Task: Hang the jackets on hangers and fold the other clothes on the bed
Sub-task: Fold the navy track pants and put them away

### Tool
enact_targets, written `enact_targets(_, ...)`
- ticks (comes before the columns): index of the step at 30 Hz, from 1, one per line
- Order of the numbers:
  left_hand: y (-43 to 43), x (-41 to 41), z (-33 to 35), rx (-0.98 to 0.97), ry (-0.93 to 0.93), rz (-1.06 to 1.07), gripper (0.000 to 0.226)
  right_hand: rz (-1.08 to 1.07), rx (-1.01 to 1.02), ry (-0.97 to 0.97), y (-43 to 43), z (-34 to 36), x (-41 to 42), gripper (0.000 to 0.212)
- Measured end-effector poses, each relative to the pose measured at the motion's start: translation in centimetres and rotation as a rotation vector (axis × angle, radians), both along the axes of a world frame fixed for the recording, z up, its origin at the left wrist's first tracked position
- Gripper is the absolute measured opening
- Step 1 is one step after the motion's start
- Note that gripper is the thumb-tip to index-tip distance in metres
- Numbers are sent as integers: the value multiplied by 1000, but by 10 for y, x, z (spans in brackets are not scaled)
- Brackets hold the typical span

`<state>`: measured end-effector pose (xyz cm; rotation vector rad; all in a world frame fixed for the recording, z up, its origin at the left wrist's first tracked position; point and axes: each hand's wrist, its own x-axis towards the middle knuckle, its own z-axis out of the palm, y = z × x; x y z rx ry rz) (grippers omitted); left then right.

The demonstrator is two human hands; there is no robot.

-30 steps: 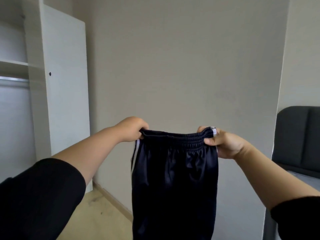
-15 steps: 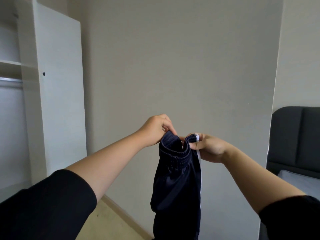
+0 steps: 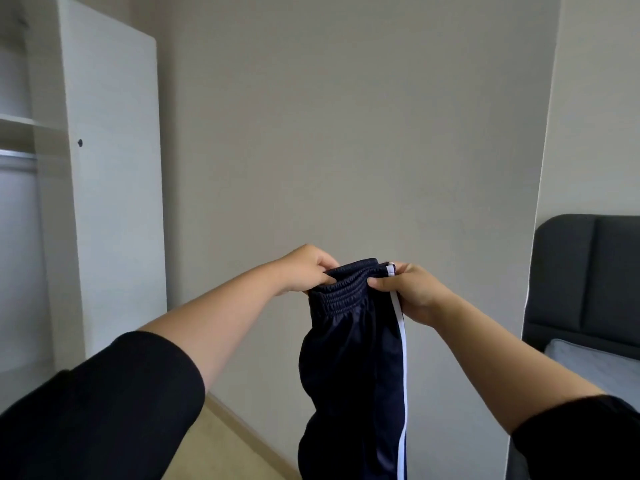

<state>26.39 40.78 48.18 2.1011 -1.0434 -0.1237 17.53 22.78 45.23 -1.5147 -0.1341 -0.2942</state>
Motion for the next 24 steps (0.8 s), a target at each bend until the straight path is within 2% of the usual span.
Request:
enact_targets(5, -4, -1, 4, 85, -57, -34, 18, -92, 19, -14, 3, -1, -3, 16)
enact_targets(7, -7, -6, 4, -24, -10, -7, 17, -192, 65, -46, 3, -1, -2, 15)
enact_targets(8, -7, -10, 4, -118, 72, -8, 22, -251, 88, -69, 3, -1, -2, 15)
enact_targets(10, -6, -12, 1, -283, 319, -93, 50, -346, 124, -112, 2, 2, -3, 16)
enact_targets(11, -6, -10, -3, -325, 417, -148, 66, -375, 135, -135, 2, 3, -3, 16)
enact_targets(13, -9, -8, -14, -310, 476, -191, 80, -408, 143, -176, 3, 5, -4, 19)
enact_targets(15, -16, -7, -26, -289, 413, -125, 67, -444, 143, -196, 4, 7, -4, 22)
enact_targets(17, -23, -3, -33, -408, 371, -30, 49, -443, 180, -186, 3, 9, -5, 31)
enact_targets(20, -23, 2, -32, -567, 404, -2, 28, -332, 257, -117, -6, 8, -9, 43)
enact_targets(24, -21, 2, -27, -549, 334, 11, 23, -107, 66, 73, -22, 9, -19, 26)
